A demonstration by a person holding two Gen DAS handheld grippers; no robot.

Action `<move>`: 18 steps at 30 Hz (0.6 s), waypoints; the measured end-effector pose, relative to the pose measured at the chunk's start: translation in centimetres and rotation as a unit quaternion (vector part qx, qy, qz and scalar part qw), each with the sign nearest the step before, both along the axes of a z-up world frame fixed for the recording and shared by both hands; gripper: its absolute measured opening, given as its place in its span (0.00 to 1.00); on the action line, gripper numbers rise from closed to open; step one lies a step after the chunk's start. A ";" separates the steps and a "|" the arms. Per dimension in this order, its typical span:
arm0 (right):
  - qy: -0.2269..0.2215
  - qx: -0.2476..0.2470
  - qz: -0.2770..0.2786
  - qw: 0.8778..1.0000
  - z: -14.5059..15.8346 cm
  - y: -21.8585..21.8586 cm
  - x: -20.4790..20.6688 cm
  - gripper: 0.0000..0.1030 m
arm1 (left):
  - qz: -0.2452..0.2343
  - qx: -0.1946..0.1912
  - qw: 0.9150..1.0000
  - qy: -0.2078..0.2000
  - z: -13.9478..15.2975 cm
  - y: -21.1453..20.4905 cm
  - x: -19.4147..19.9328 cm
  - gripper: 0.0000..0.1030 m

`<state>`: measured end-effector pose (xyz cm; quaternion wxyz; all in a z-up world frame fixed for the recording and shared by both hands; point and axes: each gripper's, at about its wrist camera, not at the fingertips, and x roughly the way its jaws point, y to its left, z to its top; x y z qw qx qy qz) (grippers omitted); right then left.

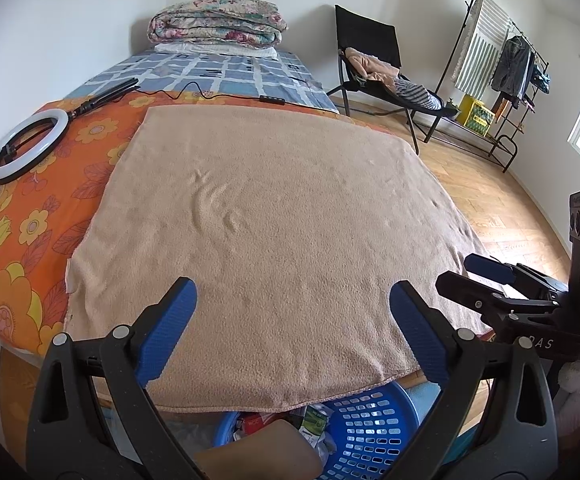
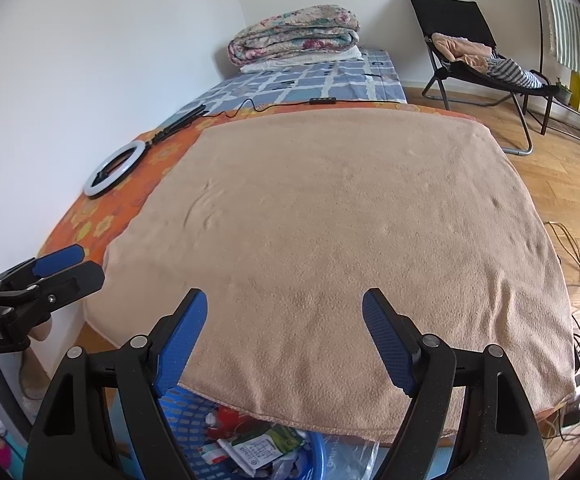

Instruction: Collect trash

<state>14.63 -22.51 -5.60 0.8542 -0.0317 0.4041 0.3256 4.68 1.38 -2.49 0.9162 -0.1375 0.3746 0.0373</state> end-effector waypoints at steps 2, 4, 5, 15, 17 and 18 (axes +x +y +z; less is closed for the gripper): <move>0.000 0.001 0.000 1.000 0.0 0.0 0.0 0.78 | 0.001 0.001 1.000 -0.001 0.0 0.0 0.0 0.96; 0.001 0.001 0.000 1.000 0.0 0.0 0.0 0.78 | 0.001 0.000 1.000 0.000 0.0 0.0 0.0 0.96; 0.001 0.001 0.000 1.000 0.0 0.0 0.0 0.78 | 0.001 0.000 1.000 0.000 0.0 0.0 0.0 0.96; 0.003 0.002 -0.001 1.000 0.0 0.1 0.0 0.78 | 0.000 0.000 1.000 0.000 -0.1 0.0 0.0 0.96; 0.004 0.002 -0.001 1.000 -0.1 0.1 0.0 0.78 | 0.001 0.000 1.000 0.000 -0.1 0.0 0.0 0.96; 0.005 0.002 -0.002 1.000 0.0 0.1 0.0 0.78 | 0.001 0.000 1.000 0.000 -0.1 0.0 0.0 0.96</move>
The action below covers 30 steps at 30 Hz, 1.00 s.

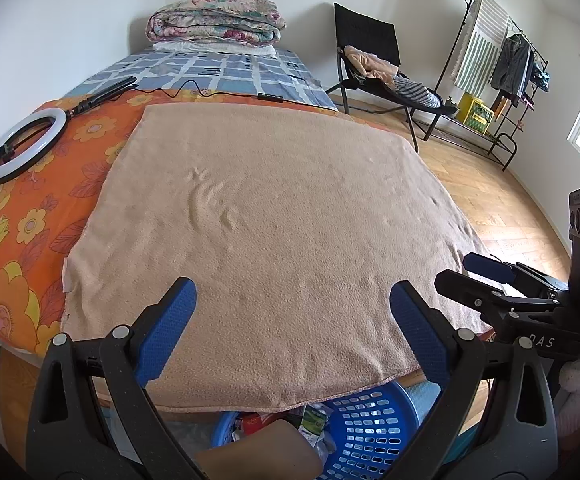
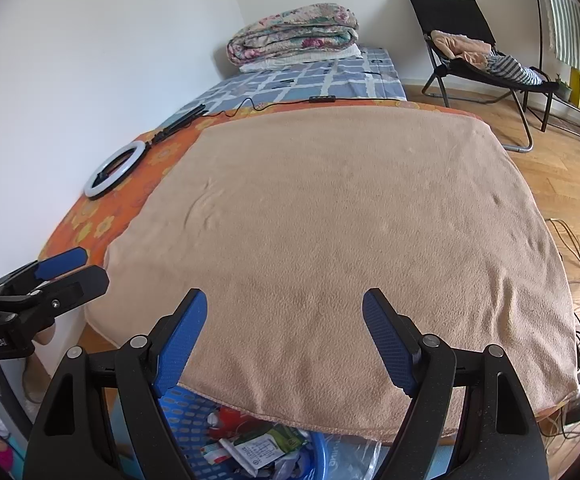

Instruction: Collect trash

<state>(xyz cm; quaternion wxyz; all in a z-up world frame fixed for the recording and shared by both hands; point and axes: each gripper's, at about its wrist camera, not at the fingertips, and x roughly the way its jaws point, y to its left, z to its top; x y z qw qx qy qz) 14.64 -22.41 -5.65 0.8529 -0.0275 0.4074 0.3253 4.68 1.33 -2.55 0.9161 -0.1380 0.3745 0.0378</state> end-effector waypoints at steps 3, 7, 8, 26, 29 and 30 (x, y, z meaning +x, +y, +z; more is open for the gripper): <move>0.001 0.000 -0.001 1.000 -0.1 0.0 0.0 0.78 | 0.000 0.000 1.000 0.000 0.0 0.0 0.0 0.96; 0.002 0.000 -0.001 1.000 -0.1 -0.1 0.0 0.78 | 0.000 0.000 1.000 0.000 0.0 0.0 0.0 0.96; 0.002 0.000 -0.002 1.000 -0.2 -0.1 0.0 0.78 | 0.000 0.000 1.000 0.000 0.0 0.0 0.0 0.96; 0.005 -0.001 -0.004 1.000 -0.6 -0.2 -0.1 0.78 | 0.000 -0.001 1.000 0.001 0.0 0.1 0.1 0.96; 0.006 0.001 -0.005 1.000 -0.6 -0.3 0.0 0.78 | -0.001 0.000 1.000 0.001 0.0 0.1 0.1 0.96; 0.007 0.001 -0.005 1.000 -0.6 -0.3 0.0 0.78 | -0.002 -0.001 1.000 0.001 0.1 0.1 0.1 0.96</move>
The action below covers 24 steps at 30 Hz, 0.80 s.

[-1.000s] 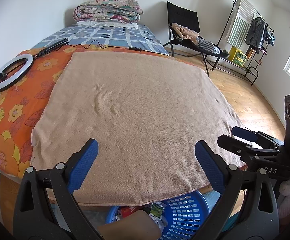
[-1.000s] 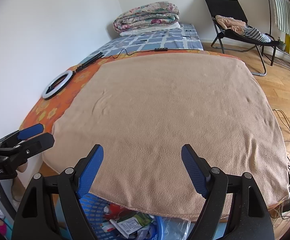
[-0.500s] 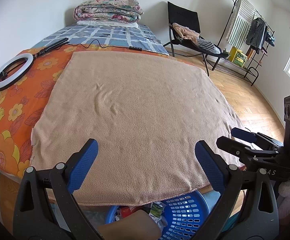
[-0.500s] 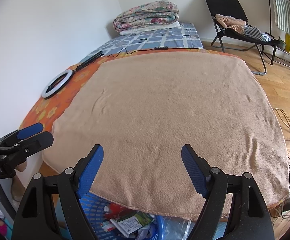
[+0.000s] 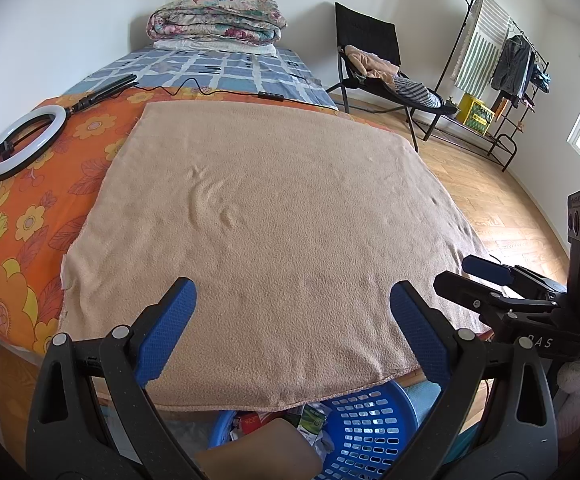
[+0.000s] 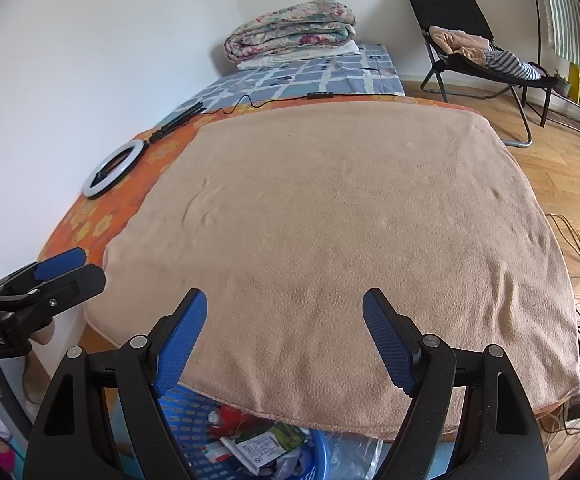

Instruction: Collect trash

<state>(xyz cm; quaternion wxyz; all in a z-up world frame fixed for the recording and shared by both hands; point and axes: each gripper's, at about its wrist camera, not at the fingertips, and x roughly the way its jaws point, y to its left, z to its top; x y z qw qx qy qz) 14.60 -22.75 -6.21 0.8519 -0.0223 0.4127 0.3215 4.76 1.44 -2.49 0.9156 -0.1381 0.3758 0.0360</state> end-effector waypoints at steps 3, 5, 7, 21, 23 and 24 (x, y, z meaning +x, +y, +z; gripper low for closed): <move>0.000 0.000 0.000 1.000 0.0 0.0 0.0 0.78 | -0.003 0.001 1.000 0.002 -0.3 -0.2 -0.2 0.96; 0.000 -0.002 0.000 1.000 0.0 0.1 0.0 0.78 | -0.006 0.002 1.000 0.002 -0.5 -0.4 -0.3 0.96; 0.001 -0.004 0.001 1.000 0.0 0.1 0.0 0.78 | -0.007 0.004 1.000 0.001 -0.6 -0.6 -0.5 0.96; 0.004 -0.005 -0.004 1.000 -0.1 -0.1 0.1 0.78 | 0.001 0.006 1.000 -0.001 0.0 -0.6 -0.4 0.96; 0.005 -0.005 -0.005 1.000 -0.1 -0.1 0.1 0.78 | 0.001 0.006 1.000 0.000 0.0 -0.5 -0.3 0.96; 0.005 -0.005 -0.005 1.000 -0.1 -0.1 0.1 0.78 | 0.000 0.005 1.000 0.000 0.0 -0.5 -0.3 0.96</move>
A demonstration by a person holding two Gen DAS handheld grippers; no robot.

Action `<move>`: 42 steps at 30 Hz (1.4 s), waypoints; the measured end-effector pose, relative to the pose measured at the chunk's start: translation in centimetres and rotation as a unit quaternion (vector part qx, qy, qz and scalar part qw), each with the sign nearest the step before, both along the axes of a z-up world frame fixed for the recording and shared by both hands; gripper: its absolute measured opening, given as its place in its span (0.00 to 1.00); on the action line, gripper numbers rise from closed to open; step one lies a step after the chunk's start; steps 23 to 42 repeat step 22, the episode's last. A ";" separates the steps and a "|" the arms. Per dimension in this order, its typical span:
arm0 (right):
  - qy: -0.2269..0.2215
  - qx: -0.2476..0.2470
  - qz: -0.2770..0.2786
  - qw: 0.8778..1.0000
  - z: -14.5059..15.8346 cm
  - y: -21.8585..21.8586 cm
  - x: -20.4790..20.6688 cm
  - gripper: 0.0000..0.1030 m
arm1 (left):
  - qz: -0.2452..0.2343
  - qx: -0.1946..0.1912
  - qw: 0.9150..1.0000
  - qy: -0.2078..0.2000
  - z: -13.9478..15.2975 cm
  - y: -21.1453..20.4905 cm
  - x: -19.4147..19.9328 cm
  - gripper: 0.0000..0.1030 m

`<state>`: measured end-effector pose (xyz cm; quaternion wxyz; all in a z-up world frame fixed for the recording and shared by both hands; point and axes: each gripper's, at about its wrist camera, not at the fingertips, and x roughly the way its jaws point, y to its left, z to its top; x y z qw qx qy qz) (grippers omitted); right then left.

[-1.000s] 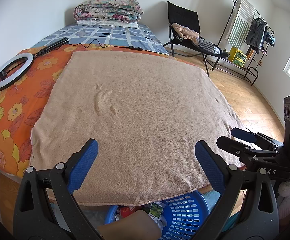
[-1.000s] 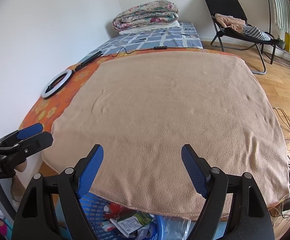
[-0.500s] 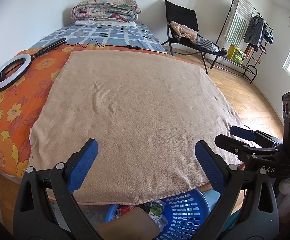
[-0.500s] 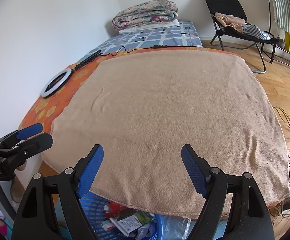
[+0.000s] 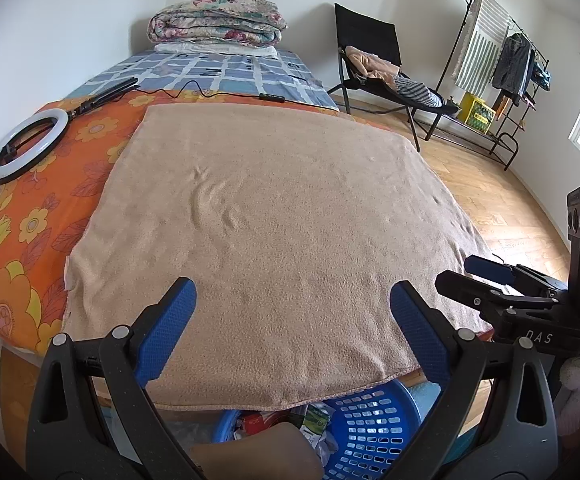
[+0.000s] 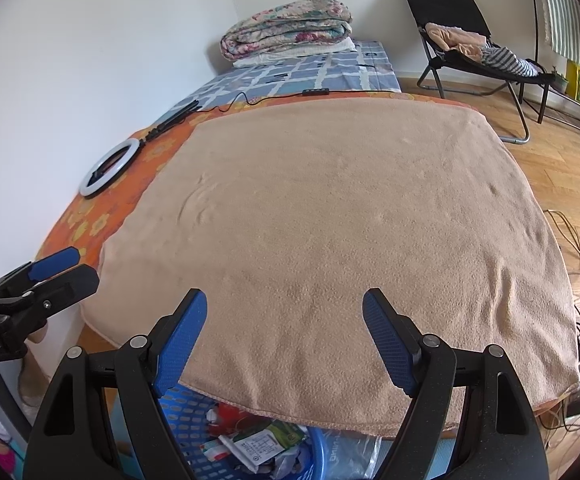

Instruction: Collect trash

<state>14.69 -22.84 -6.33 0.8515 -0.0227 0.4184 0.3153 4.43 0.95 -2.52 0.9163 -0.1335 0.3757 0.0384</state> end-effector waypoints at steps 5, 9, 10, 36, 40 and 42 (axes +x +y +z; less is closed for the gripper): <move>0.003 -0.002 0.000 1.000 -0.1 -0.1 0.0 0.78 | -0.005 -0.010 1.000 0.001 -0.1 0.4 0.1 0.96; 0.004 -0.003 -0.001 1.000 -0.1 -0.1 0.0 0.78 | -0.007 0.004 1.000 -0.004 0.0 0.1 -0.1 0.96; 0.005 -0.003 -0.001 1.000 -0.1 0.0 0.0 0.78 | -0.008 0.008 1.000 -0.006 0.0 0.0 -0.2 0.96; 0.007 -0.001 -0.003 1.000 -0.3 -0.2 0.1 0.78 | 0.004 0.012 1.000 -0.002 -0.1 0.3 -0.2 0.96; 0.007 -0.001 -0.003 1.000 -0.3 -0.2 0.1 0.78 | 0.004 0.012 1.000 -0.002 -0.1 0.3 -0.2 0.96; 0.007 -0.001 -0.003 1.000 -0.3 -0.2 0.1 0.78 | 0.004 0.012 1.000 -0.002 -0.1 0.3 -0.2 0.96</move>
